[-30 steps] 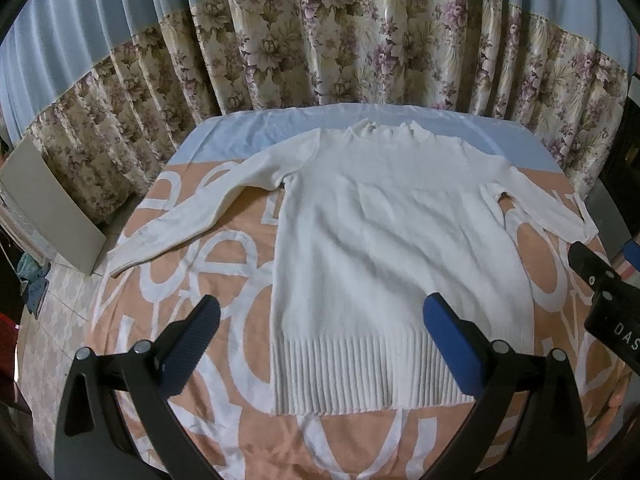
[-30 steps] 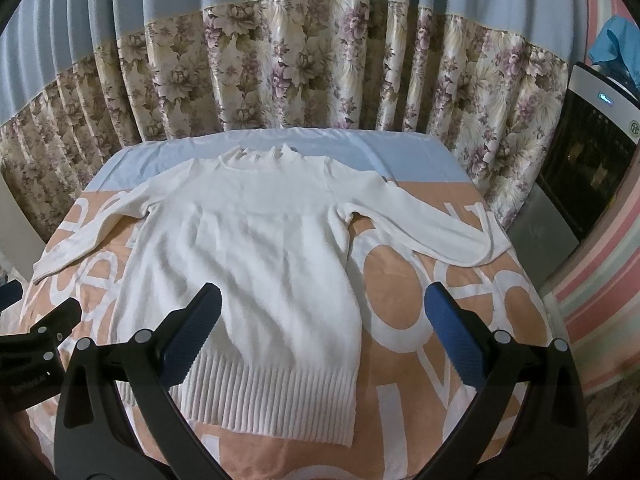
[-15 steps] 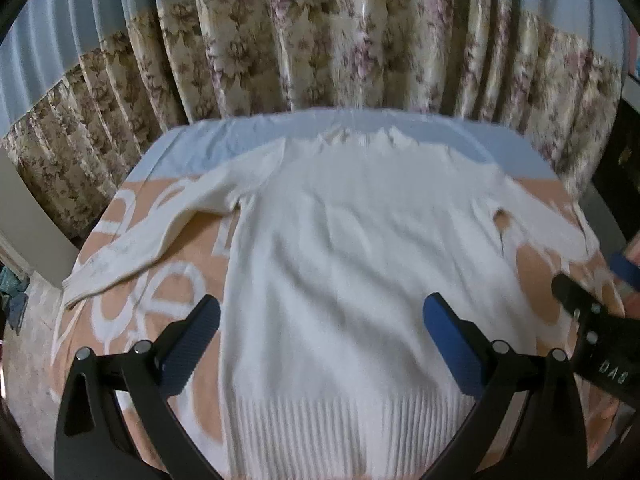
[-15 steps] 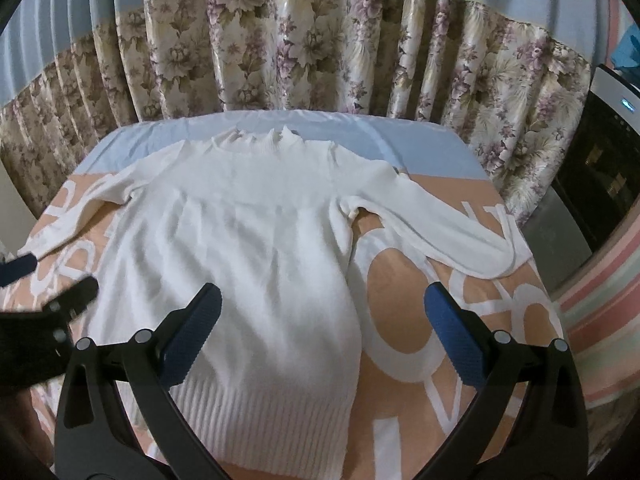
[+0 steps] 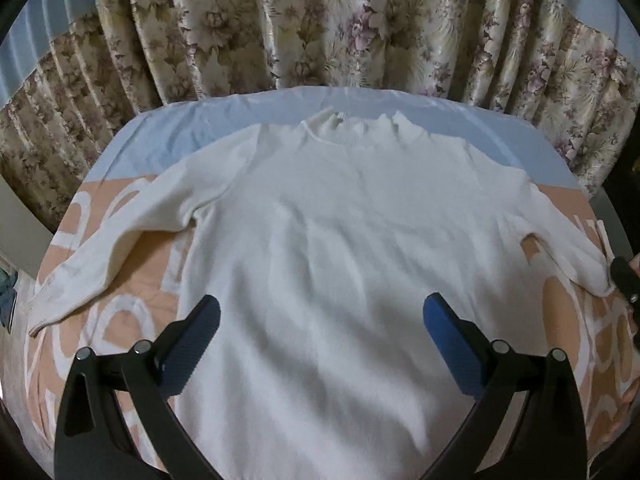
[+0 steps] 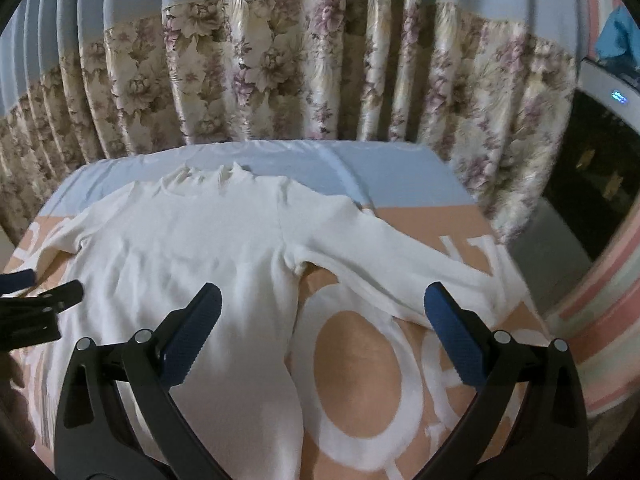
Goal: Fold small clothes
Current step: 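Move the right tool to the sweater's sleeve cuff and open its fingers, then grasp the ribbed sleeve cuff with the right tool and lift it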
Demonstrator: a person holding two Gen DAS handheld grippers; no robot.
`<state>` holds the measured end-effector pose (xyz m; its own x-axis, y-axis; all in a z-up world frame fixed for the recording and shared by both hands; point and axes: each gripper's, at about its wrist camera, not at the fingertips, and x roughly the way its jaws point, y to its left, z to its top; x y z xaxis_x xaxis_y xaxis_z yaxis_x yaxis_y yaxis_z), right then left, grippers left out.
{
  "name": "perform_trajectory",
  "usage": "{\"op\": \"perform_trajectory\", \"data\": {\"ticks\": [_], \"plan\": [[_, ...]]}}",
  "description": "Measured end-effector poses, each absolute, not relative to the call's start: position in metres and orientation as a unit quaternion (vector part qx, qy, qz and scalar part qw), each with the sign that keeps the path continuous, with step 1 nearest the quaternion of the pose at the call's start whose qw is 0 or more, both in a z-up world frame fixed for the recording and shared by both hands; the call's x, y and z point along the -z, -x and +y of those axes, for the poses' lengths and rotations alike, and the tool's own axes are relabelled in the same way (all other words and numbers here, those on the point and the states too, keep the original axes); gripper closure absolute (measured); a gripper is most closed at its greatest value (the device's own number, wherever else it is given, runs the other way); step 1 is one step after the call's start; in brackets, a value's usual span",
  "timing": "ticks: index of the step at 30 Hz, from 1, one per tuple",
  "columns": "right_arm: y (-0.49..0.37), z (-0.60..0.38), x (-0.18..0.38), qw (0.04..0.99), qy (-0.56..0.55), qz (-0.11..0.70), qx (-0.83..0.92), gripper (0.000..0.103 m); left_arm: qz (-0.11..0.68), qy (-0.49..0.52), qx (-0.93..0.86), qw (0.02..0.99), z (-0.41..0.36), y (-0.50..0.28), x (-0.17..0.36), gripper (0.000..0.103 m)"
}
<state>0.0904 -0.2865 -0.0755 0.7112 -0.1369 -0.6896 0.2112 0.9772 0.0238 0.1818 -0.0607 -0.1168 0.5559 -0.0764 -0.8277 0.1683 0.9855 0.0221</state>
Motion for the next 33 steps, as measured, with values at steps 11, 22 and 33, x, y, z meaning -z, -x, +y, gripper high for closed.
{"op": "perform_trajectory", "data": {"ticks": [11,22,33], "plan": [[-0.120,-0.378,0.101,0.916,-0.015,0.364,0.165,0.003,0.451,-0.084,0.077,0.885,-0.091,-0.228,0.131,0.001],[-0.140,-0.472,0.143,0.884,-0.072,0.403,0.226,0.003,0.460,-0.098,0.094,0.878,-0.110,-0.247,0.151,0.002],[-0.160,-0.512,0.174,0.850,-0.070,0.466,0.236,0.043,0.454,-0.116,0.098,0.878,-0.116,-0.249,0.155,0.001]]}}
